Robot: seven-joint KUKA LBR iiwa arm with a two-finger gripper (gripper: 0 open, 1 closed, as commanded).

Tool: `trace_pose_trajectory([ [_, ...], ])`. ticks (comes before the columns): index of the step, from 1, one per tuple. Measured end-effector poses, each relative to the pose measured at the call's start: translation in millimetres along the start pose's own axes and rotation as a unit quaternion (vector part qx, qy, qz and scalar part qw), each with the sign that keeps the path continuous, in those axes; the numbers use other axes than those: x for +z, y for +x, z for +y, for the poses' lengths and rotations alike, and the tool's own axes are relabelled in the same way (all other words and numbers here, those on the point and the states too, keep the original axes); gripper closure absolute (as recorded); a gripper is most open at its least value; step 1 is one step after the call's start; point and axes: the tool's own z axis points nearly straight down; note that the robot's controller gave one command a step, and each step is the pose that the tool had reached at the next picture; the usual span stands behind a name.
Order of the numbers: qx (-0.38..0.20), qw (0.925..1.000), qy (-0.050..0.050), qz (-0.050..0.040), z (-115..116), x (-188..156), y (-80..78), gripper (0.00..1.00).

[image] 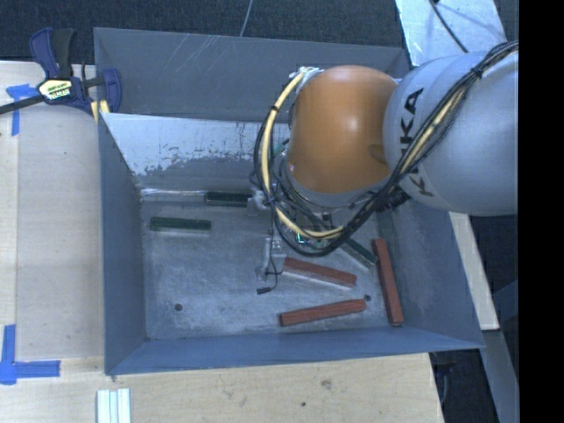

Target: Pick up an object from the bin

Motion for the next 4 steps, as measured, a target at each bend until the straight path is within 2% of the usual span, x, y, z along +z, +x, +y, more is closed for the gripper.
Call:
trace_pose_trajectory([
  [1, 0.000, 1.0000, 0.000, 0.0000, -0.2, 0.0, -0.1, 0.00],
  [2, 0.039, 0.9992, 0.000, -0.0023, -74.0, 80.4, -17.9, 0.00],
  [3, -0.053, 0.9986, 0.000, 0.0008, -128.2, 70.7, -9.5, 0.00],
  [4, -0.044, 0.9990, 0.001, -0.0017, -163.8, 43.2, -11.3, 0.00],
])
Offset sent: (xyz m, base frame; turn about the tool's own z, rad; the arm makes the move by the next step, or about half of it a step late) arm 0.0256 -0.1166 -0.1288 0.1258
